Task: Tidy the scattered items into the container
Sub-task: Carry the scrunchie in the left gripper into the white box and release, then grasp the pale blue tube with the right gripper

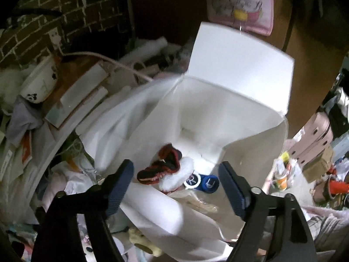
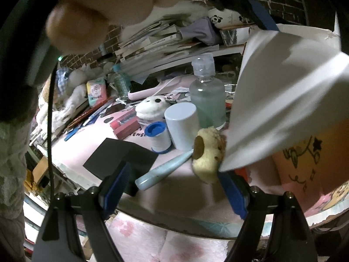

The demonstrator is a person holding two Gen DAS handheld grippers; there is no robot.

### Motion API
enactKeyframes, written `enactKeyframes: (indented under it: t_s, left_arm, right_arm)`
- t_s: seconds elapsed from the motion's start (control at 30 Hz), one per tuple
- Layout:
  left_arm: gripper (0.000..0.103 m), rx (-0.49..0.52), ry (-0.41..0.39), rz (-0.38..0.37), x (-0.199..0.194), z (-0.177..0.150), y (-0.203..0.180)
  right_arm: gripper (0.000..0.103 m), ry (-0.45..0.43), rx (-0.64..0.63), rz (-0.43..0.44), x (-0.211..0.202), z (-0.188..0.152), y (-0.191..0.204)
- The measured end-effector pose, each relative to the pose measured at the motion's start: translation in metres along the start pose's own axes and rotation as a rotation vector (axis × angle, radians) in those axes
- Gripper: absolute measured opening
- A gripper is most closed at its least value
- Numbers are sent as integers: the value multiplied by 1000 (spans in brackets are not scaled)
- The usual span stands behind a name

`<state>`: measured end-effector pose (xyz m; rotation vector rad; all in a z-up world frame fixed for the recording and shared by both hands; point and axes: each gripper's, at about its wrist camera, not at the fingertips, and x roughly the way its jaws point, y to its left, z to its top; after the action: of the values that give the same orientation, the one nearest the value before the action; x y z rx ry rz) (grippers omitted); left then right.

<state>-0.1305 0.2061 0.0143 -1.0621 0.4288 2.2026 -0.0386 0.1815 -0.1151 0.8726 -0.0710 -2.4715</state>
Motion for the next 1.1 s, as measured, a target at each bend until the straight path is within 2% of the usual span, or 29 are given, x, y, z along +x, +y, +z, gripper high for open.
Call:
enactKeyframes:
  t_s: [0.1,0.2,0.37,0.43,0.7,0.83,0.9,0.93,0.97,1.1]
  left_arm:
    - [87,-20,-46,-19,-16,-3,3]
    - [88,-57,-105,-8,-34,-7,9]
    - [96,-108,-200,90,-66,-21,23]
    - [102,-108,-236,123,-77,-29,26]
    - [103,-188,-321,192,-109,-77,43]
    - [103,-245,-351,272,-118,-109,55]
    - [103,-276,-368,286,-122,-126,62]
    - [103,-289,-380,289,-123,-134,66]
    - [103,-307,-393,292,-125,-143,69]
    - [103,-382,-430,269,-130,-176,85]
  right_arm:
    - [80,-7,-5,0,-1,-1,0]
    - [80,-16,-9,2,-2,-3,2]
    - [80,-29,-23,9,-4,-6,4]
    - [80,-34,-29,12,-5,-7,6]
    - [80,-84,-39,12,-12,-11,14]
    - [79,-126,-55,2,-19,-16,22]
    - [65,-125,-63,-6,-18,-18,26]
    - [51,-119,-66,-8,-17,-20,28]
    - [46,-111,-67,-9,-14,-21,29]
    - [43,-89,-35,-39,-3,-26,29]
